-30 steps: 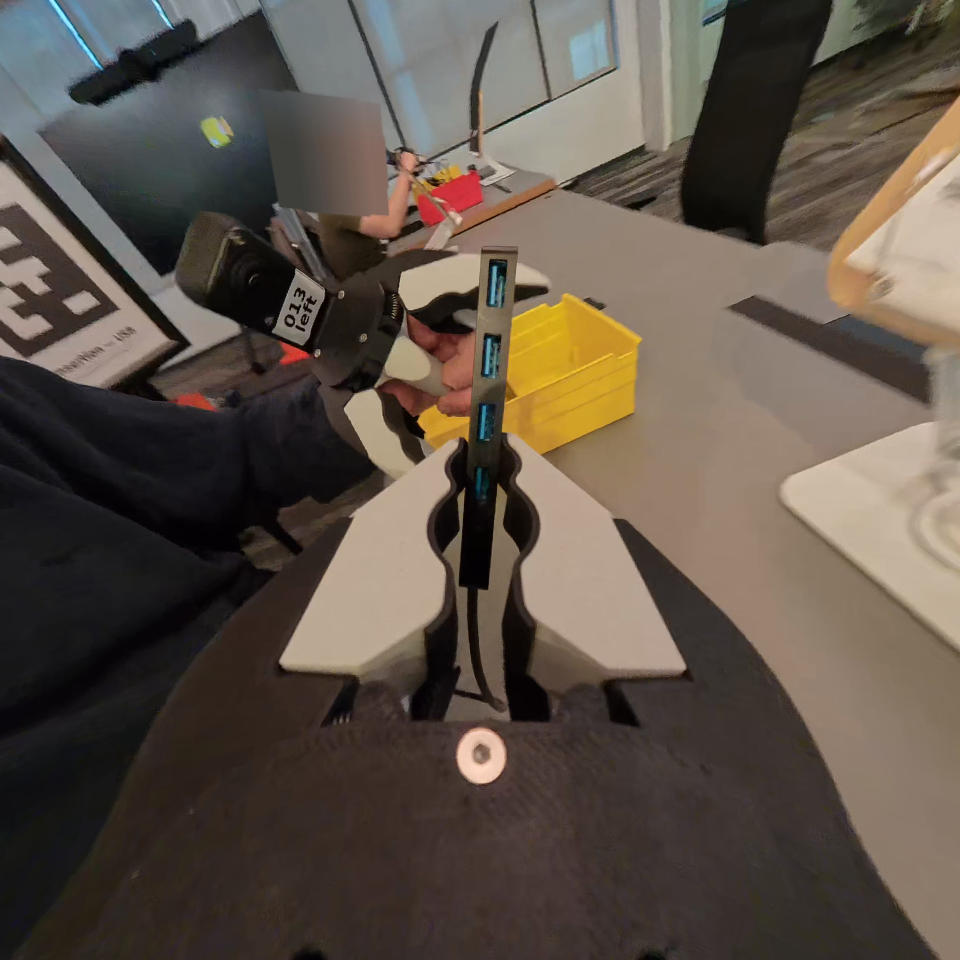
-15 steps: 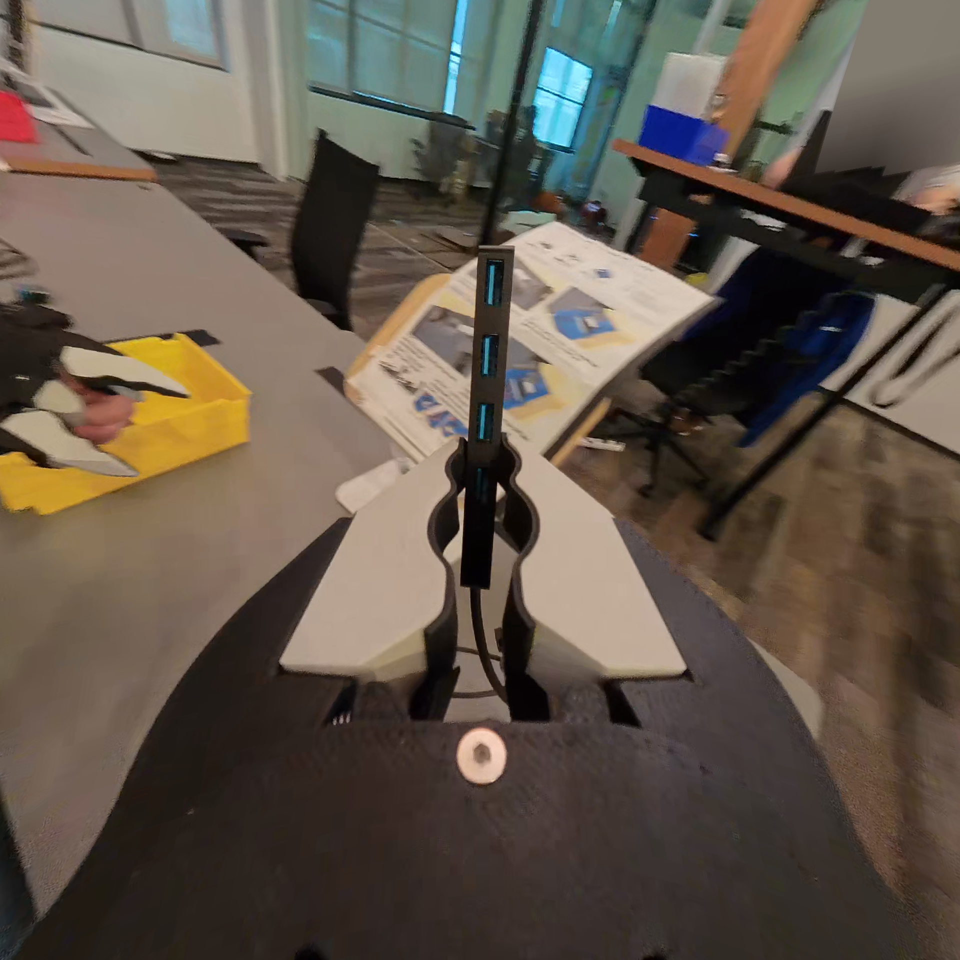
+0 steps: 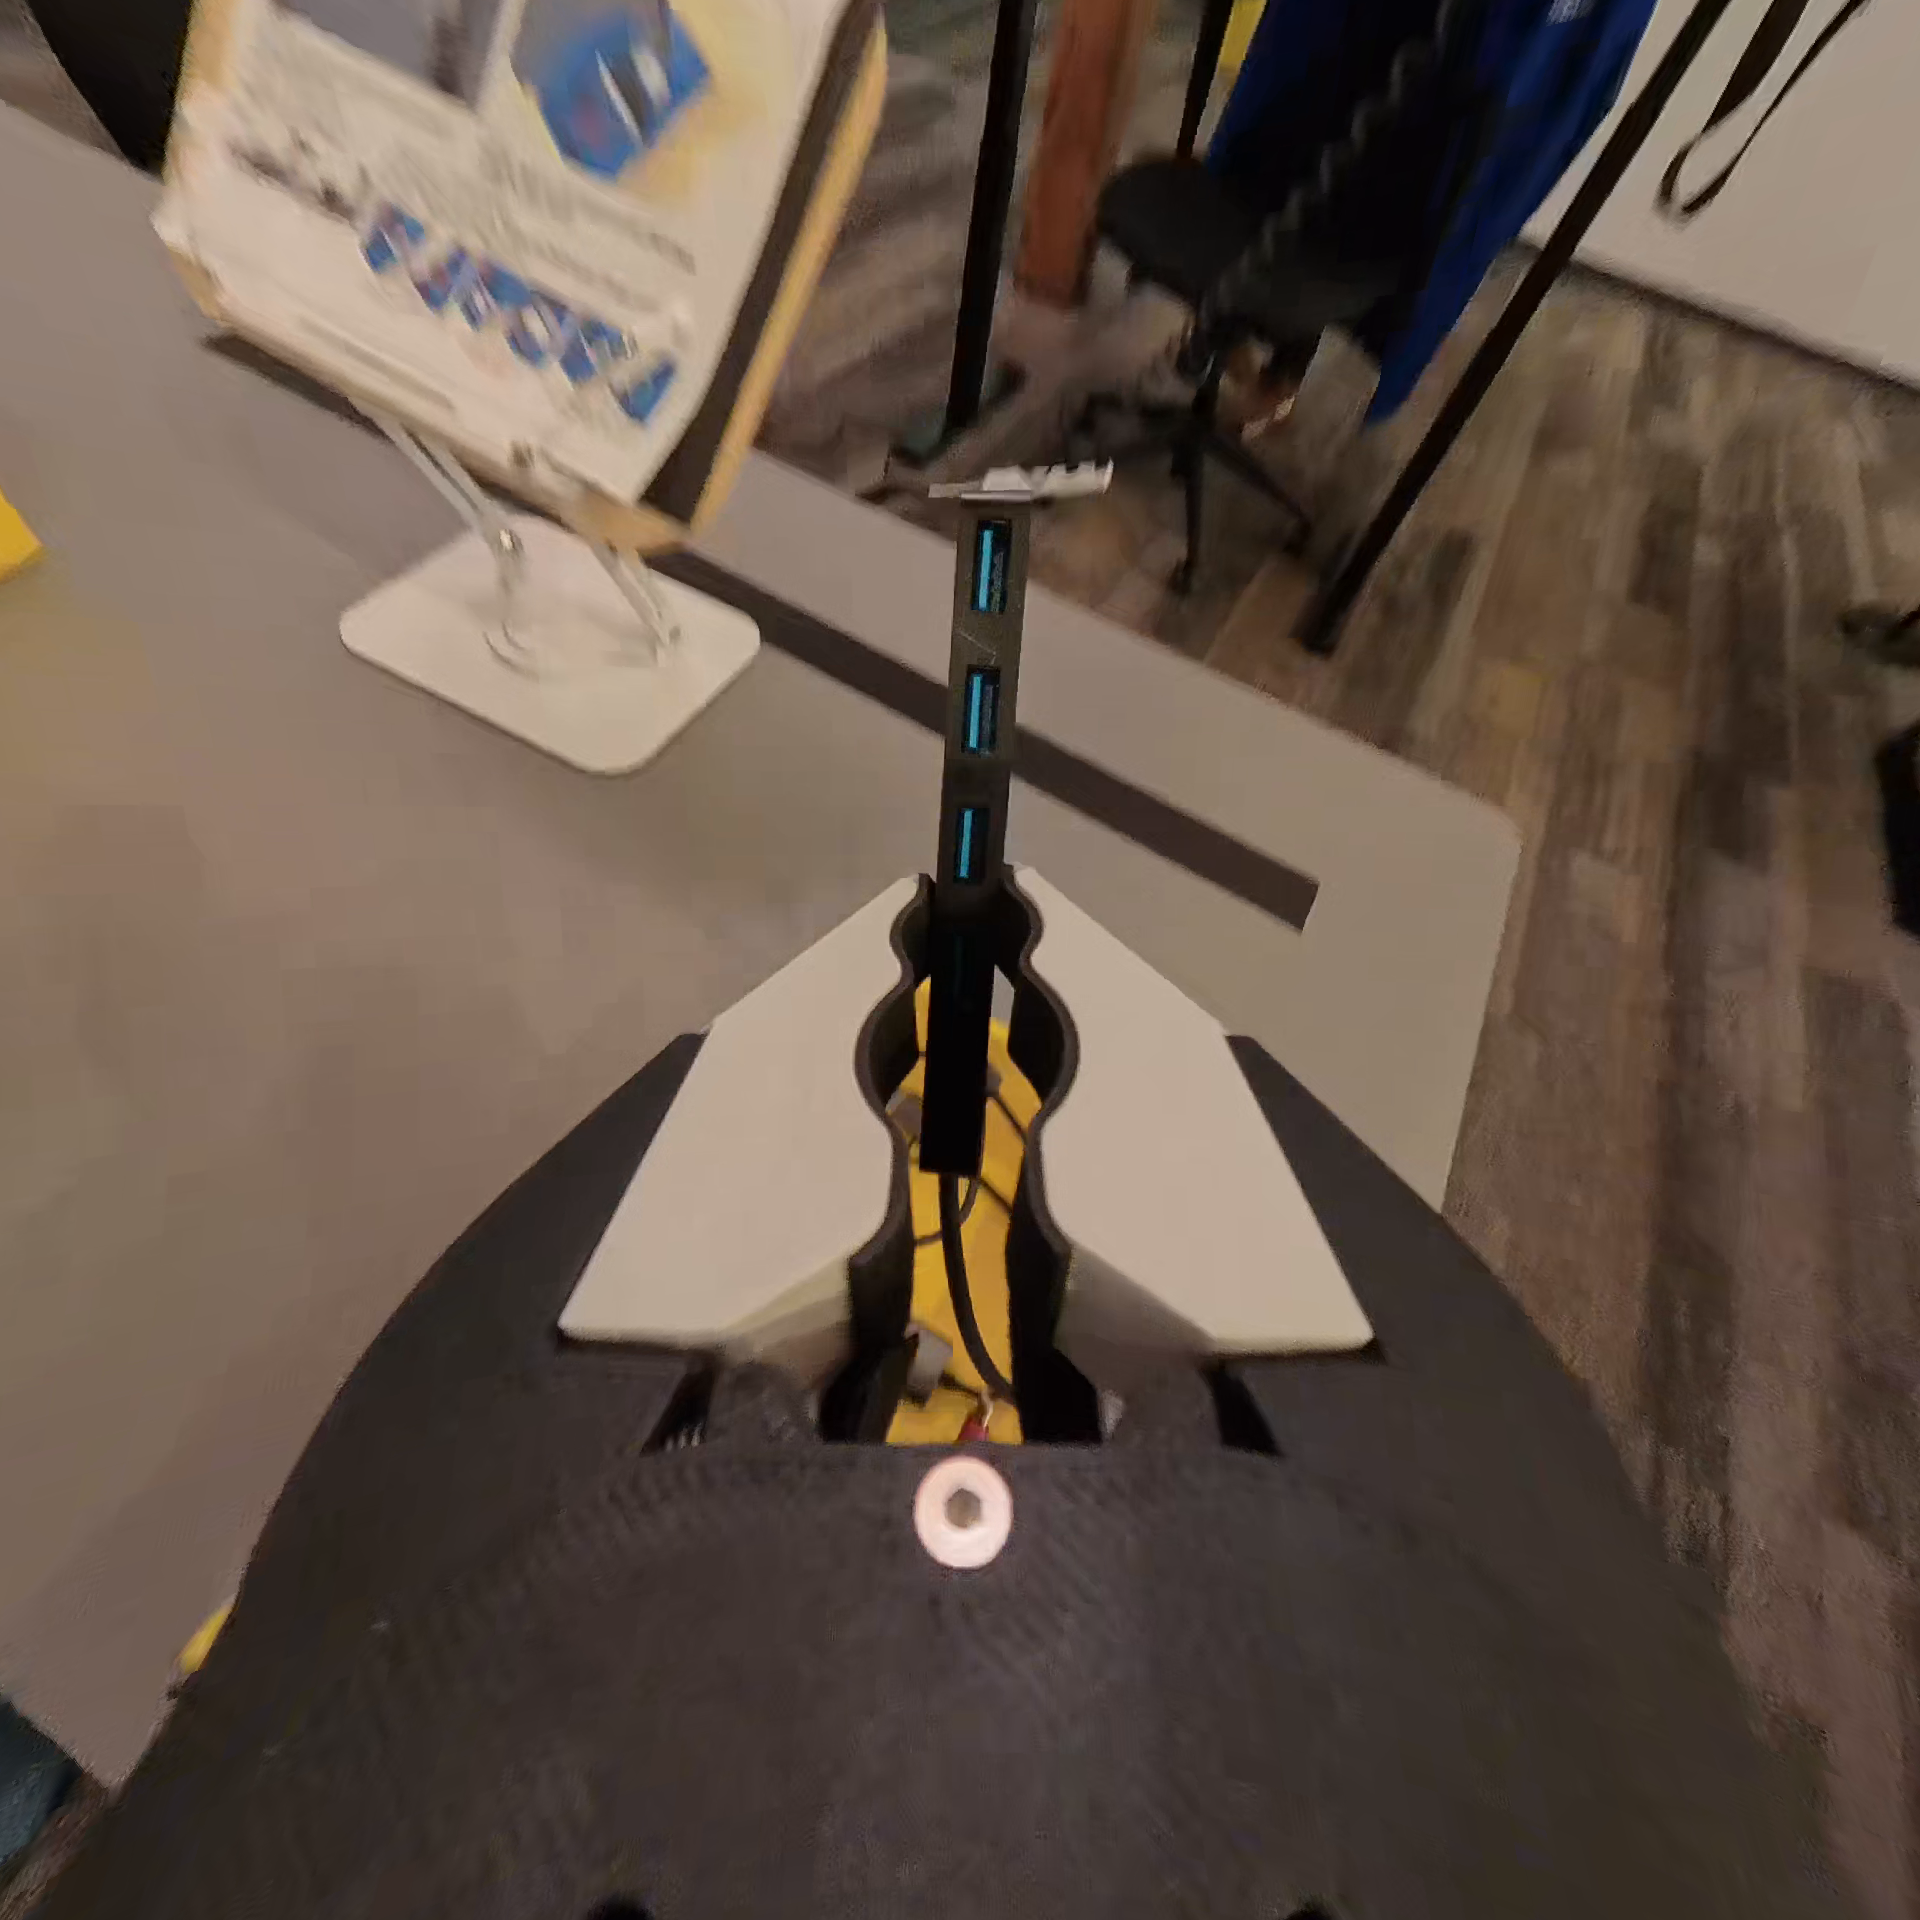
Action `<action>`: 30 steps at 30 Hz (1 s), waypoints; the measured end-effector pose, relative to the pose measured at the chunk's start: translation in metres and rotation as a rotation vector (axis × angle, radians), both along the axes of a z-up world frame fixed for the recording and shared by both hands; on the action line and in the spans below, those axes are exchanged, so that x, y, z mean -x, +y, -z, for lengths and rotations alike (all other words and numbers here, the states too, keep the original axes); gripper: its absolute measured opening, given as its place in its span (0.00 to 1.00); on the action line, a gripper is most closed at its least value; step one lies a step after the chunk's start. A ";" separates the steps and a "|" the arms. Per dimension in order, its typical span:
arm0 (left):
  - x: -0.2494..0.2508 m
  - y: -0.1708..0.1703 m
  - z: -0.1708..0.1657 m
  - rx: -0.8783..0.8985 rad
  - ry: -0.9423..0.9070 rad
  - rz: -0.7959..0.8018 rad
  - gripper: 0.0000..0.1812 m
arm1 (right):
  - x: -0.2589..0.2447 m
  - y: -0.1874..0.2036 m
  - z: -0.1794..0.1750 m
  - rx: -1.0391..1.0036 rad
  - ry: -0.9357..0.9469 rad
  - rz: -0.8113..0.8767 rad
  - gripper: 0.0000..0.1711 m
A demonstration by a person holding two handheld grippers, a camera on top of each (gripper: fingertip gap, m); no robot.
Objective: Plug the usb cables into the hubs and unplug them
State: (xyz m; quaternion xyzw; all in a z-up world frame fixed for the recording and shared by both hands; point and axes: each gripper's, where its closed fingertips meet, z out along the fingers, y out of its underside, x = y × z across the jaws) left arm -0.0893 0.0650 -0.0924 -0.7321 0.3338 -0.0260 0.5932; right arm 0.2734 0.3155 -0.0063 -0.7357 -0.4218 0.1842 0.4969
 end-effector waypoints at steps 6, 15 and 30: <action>-0.002 0.000 0.012 0.037 -0.007 -0.005 0.44 | -0.022 0.016 0.109 0.214 -0.234 0.032 0.05; 0.002 -0.002 0.019 0.061 -0.004 -0.023 0.44 | -0.027 0.012 0.214 0.365 -0.640 -0.076 0.05; 0.005 -0.004 0.023 0.077 0.008 -0.027 0.45 | -0.032 -0.011 0.238 0.491 -0.913 -0.206 0.24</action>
